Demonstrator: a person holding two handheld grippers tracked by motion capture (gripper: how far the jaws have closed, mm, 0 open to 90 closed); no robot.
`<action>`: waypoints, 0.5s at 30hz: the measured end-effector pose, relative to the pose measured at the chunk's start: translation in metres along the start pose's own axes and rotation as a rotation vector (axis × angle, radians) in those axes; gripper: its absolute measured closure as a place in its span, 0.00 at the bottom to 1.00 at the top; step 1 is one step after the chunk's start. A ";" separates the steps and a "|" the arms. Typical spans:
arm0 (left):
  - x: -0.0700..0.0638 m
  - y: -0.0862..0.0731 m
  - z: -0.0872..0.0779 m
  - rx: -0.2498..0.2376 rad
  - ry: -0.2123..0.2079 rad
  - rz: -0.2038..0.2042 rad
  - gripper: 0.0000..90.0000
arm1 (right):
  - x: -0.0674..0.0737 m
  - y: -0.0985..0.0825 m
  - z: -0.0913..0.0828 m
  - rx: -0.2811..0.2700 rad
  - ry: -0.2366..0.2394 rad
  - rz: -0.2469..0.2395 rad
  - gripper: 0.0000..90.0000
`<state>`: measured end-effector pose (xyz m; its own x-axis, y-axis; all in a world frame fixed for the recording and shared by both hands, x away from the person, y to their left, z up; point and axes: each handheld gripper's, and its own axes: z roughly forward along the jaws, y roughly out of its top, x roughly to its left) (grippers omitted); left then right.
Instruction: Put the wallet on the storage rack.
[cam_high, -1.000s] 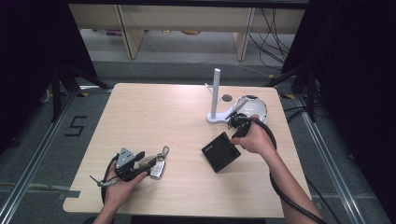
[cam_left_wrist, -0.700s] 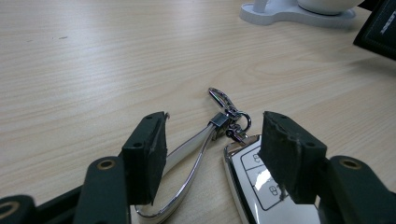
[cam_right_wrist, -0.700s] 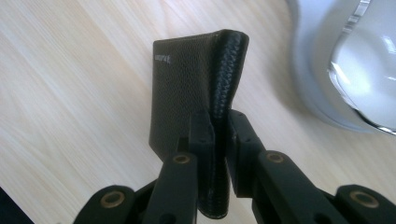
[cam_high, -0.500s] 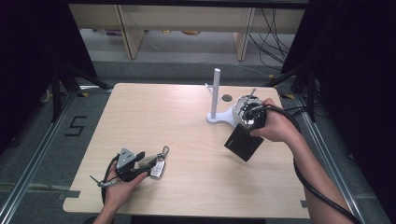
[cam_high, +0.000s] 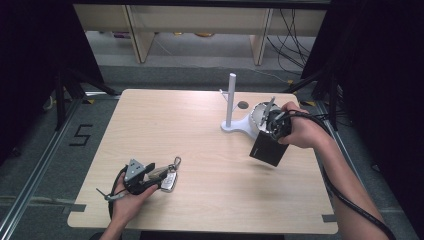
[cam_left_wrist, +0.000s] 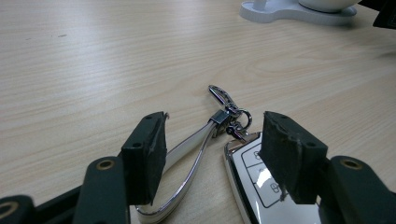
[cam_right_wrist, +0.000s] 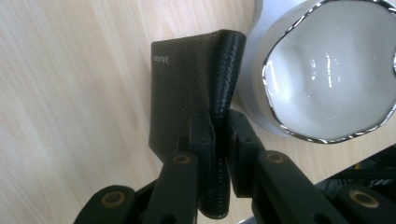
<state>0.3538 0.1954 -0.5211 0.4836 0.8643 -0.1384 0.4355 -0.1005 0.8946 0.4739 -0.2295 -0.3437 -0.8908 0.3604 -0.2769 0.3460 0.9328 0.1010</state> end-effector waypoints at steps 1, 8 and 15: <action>0.000 0.000 0.000 0.000 0.001 0.000 0.44 | -0.004 0.000 0.001 -0.007 -0.006 -0.039 0.92; 0.000 0.000 0.000 0.001 0.000 0.000 0.44 | -0.016 0.000 -0.010 -0.021 -0.067 -0.063 0.92; 0.001 -0.001 0.000 -0.002 -0.004 -0.002 0.44 | -0.029 0.002 -0.026 -0.074 -0.182 -0.096 0.92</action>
<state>0.3538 0.1960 -0.5222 0.4860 0.8623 -0.1422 0.4349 -0.0974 0.8952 0.4930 -0.2379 -0.3106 -0.8481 0.2696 -0.4561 0.2341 0.9630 0.1338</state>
